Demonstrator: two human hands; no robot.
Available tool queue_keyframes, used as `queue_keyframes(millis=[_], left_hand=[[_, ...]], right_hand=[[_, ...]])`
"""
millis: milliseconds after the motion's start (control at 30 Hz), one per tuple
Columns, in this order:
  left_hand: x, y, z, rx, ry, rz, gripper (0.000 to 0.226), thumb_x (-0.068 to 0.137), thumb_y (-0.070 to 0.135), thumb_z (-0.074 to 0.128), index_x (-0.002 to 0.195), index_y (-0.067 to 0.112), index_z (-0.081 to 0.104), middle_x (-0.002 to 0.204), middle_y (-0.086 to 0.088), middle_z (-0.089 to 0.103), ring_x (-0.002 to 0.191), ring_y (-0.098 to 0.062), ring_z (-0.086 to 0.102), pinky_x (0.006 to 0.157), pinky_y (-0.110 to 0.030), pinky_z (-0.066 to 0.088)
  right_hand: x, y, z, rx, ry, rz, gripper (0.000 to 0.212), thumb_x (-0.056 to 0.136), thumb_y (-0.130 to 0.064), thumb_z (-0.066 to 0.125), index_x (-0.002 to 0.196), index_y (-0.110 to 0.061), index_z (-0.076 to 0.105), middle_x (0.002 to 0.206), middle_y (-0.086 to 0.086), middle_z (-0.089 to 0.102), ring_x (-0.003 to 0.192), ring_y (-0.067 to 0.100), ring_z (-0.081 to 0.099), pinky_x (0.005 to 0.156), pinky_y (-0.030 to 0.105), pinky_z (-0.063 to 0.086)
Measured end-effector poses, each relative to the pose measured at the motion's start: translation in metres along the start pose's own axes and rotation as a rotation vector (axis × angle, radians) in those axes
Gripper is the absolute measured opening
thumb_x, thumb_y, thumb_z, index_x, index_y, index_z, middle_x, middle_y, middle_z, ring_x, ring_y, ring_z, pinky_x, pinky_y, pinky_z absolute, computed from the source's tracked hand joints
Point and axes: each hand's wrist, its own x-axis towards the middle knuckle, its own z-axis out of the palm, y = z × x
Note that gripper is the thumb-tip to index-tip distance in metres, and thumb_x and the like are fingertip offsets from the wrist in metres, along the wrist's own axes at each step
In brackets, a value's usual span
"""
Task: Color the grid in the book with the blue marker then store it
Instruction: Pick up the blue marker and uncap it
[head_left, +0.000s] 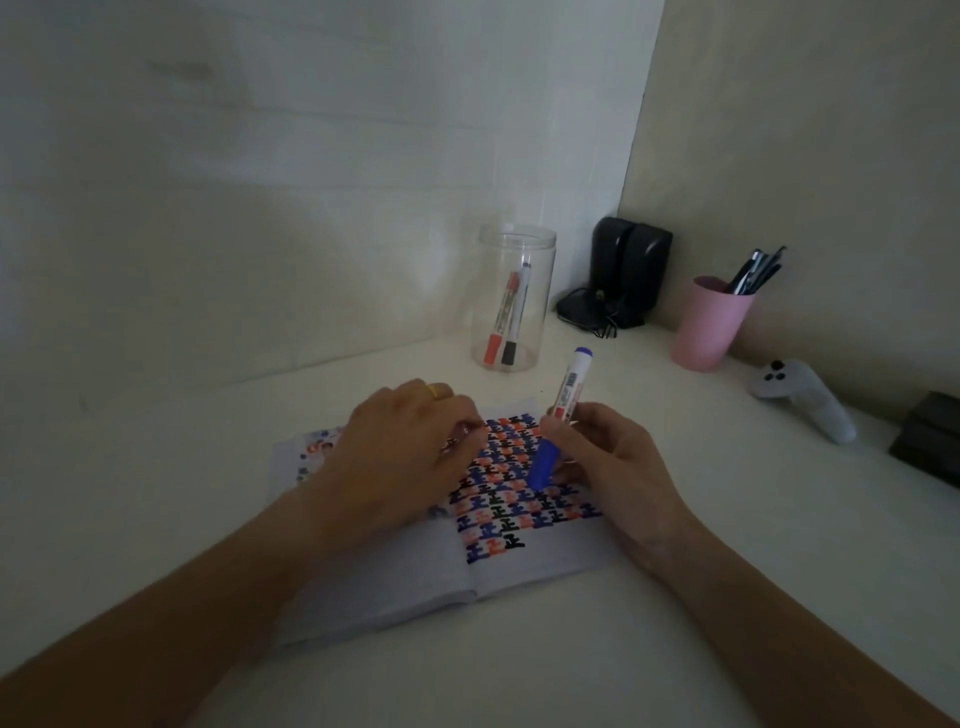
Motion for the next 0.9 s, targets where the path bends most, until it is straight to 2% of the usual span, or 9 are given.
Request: queue_keyframes(millis=[133,267,367,500,600,700,800,867,900], left_hand=[[-0.006,-0.003,0.011,-0.092,0.023,0.053,0.032,0.099,0.048,0.03,0.109,0.034,0.057,0.09,0.01,0.069,0.075,-0.007,0.058,0.072,-0.03,0.049],[-0.009,-0.002,0.003,-0.193,0.061,0.087,0.045,0.093,0.064,0.026,0.117,0.036,0.053,0.087,0.014,0.072,0.071,-0.003,0.061,0.066,-0.01,0.03],[-0.01,0.002,0.0,-0.182,0.054,0.168,0.052,0.088,0.07,0.032,0.119,0.035,0.055,0.084,0.012,0.071,0.066,-0.005,0.057,0.067,-0.007,0.024],[-0.008,0.006,-0.003,-0.15,0.064,0.232,0.039,0.094,0.059,0.036,0.116,0.032,0.054,0.078,0.01,0.067,0.061,-0.005,0.053,0.064,-0.006,0.025],[-0.009,0.008,-0.005,-0.156,0.075,0.278,0.033,0.098,0.051,0.031,0.108,0.027,0.052,0.075,0.011,0.061,0.057,-0.006,0.048,0.059,-0.01,0.029],[-0.012,0.015,-0.004,-0.287,-0.003,0.28,0.029,0.101,0.045,0.026,0.097,0.026,0.048,0.069,0.009,0.055,0.057,-0.012,0.051,0.055,-0.022,0.037],[-0.012,0.017,-0.004,-0.436,-0.023,0.244,0.022,0.102,0.033,0.031,0.089,0.029,0.047,0.067,0.013,0.055,0.052,-0.007,0.045,0.052,-0.017,0.037],[-0.012,0.014,-0.004,-0.55,-0.034,0.217,0.025,0.1,0.041,0.038,0.078,0.033,0.047,0.055,0.016,0.045,0.046,-0.003,0.039,0.049,-0.015,0.037],[-0.012,0.013,-0.002,-0.563,-0.051,0.225,0.023,0.099,0.038,0.042,0.076,0.035,0.043,0.053,0.015,0.039,0.044,-0.002,0.037,0.049,-0.014,0.037]], right_hand=[[-0.003,-0.004,-0.001,0.03,-0.012,-0.011,0.023,0.089,-0.026,0.072,0.103,-0.008,0.069,0.067,0.012,0.065,0.055,0.016,0.055,0.048,0.02,0.046],[-0.006,-0.01,0.0,0.083,-0.042,-0.046,0.015,0.084,-0.017,0.075,0.094,-0.008,0.068,0.07,0.008,0.073,0.061,0.017,0.065,0.055,0.026,0.051],[-0.01,-0.017,-0.001,0.156,-0.109,-0.08,0.019,0.075,-0.024,0.075,0.089,-0.011,0.072,0.074,0.011,0.075,0.065,0.02,0.068,0.057,0.028,0.053],[-0.017,-0.018,0.003,0.128,-0.146,-0.081,0.031,0.071,-0.034,0.076,0.09,-0.009,0.079,0.077,0.014,0.077,0.069,0.021,0.069,0.063,0.029,0.054],[-0.02,-0.018,0.007,0.105,-0.141,-0.117,0.026,0.075,-0.033,0.074,0.084,-0.009,0.078,0.072,0.012,0.076,0.064,0.019,0.068,0.061,0.027,0.054],[-0.019,-0.017,0.007,0.149,-0.148,-0.15,0.028,0.082,-0.029,0.074,0.083,-0.001,0.075,0.067,0.013,0.071,0.06,0.02,0.062,0.059,0.027,0.051],[-0.02,-0.019,0.008,0.258,-0.194,-0.151,0.034,0.084,-0.024,0.067,0.09,0.01,0.069,0.063,0.012,0.067,0.055,0.017,0.059,0.057,0.024,0.049],[-0.021,-0.021,0.009,0.315,-0.235,-0.146,0.031,0.085,-0.019,0.063,0.095,0.011,0.067,0.063,0.011,0.066,0.055,0.015,0.059,0.057,0.023,0.049],[-0.022,-0.022,0.009,0.309,-0.235,-0.148,0.029,0.086,-0.018,0.063,0.094,0.008,0.068,0.063,0.01,0.067,0.056,0.015,0.059,0.057,0.023,0.049]])
